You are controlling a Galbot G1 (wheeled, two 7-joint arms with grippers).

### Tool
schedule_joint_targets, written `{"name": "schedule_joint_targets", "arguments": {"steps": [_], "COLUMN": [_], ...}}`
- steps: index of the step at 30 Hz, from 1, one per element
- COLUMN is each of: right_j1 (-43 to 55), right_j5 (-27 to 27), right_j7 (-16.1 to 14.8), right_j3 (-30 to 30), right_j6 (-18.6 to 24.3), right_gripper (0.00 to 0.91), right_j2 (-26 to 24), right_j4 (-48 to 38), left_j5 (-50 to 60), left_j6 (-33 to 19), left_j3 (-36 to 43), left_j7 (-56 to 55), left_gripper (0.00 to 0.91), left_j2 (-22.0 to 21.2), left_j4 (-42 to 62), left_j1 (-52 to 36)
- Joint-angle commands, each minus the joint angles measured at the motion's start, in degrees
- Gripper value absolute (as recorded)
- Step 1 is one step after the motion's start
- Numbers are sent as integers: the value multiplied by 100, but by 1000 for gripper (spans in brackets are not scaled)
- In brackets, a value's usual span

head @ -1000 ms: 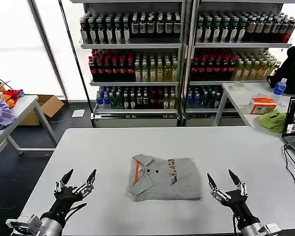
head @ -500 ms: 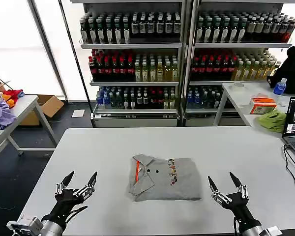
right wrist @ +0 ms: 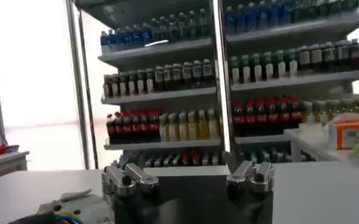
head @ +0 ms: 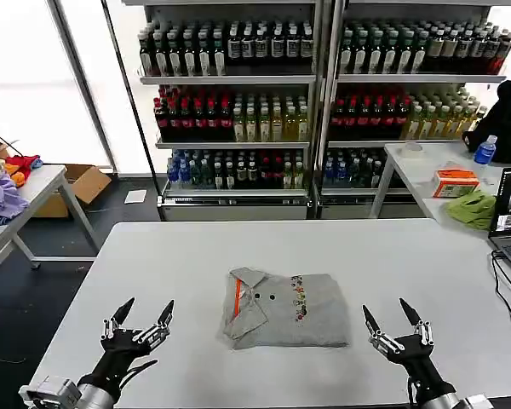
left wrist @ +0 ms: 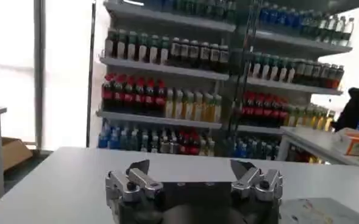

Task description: Fold and organize the clothes.

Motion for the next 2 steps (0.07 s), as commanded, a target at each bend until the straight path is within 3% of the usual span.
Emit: {"name": "schedule_joint_targets", "arguments": {"steps": [1, 2], "right_j1": [-22, -31], "right_j5": [136, 140], "right_j7": [-25, -29], "right_j3": [26, 31], "right_j6": [-82, -83], "right_gripper": [907, 907], "right_j2": [-7, -9], "right_j4": [2, 5], "left_j5": [288, 327], "left_j6": [-145, -212], "left_j3": [294, 311], "left_j7": [125, 159], "left_gripper": [907, 907], "left_j2": [-45, -47], "left_j4": [-34, -40], "left_j1": [64, 73]}}
